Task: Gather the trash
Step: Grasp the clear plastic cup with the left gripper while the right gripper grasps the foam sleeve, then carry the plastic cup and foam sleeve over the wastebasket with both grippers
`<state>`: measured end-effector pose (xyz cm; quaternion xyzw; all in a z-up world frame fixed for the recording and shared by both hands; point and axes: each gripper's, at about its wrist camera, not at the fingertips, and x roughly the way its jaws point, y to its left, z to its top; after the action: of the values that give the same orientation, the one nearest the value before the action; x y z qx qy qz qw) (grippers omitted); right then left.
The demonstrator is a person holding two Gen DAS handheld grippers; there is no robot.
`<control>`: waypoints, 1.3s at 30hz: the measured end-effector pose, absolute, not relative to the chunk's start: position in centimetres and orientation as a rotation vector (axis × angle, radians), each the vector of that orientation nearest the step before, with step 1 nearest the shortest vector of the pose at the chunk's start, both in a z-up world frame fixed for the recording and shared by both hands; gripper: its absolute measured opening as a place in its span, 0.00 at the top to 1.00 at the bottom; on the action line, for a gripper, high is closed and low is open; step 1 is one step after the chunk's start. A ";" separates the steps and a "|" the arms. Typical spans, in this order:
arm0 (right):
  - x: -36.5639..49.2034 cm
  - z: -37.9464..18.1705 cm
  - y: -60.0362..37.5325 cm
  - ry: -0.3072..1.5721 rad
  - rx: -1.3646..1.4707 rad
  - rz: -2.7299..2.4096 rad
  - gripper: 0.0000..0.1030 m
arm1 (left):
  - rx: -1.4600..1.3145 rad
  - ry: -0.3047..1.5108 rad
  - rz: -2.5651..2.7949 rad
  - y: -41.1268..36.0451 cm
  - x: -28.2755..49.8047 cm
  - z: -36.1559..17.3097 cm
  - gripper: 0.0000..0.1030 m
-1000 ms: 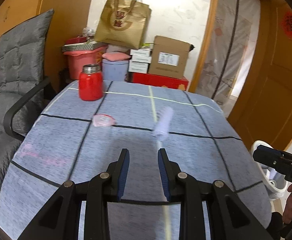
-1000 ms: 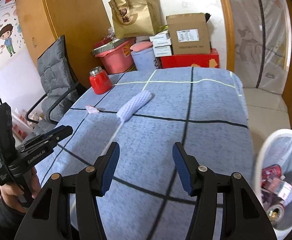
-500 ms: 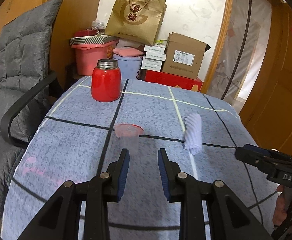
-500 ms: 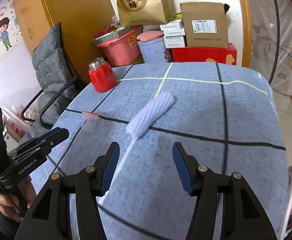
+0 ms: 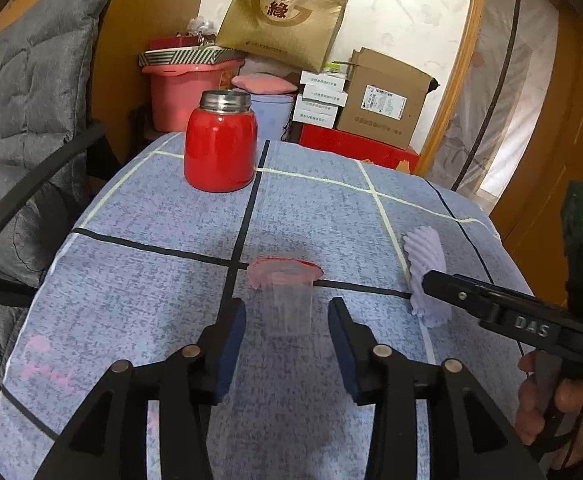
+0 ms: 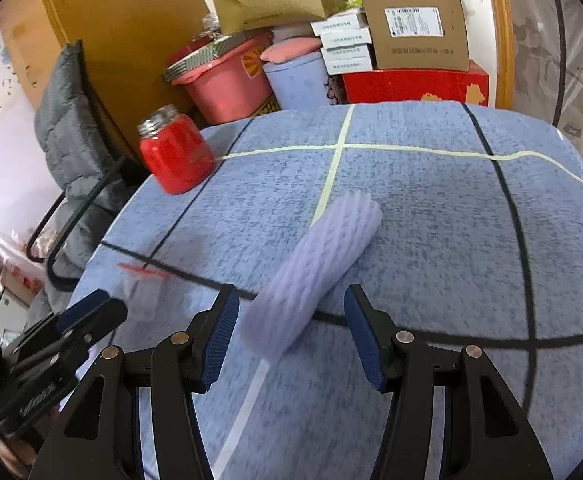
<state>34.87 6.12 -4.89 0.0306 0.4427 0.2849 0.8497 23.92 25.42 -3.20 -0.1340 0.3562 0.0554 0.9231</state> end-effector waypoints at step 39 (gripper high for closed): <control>22.2 0.7 -9.9 0.800 0.060 0.570 0.77 | -0.169 0.669 -0.060 9.4 16.3 1.8 0.71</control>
<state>22.15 -9.89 0.67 0.0288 0.3842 0.2737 0.8813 16.29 9.43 1.80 -0.0829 0.3277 -0.0295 0.9407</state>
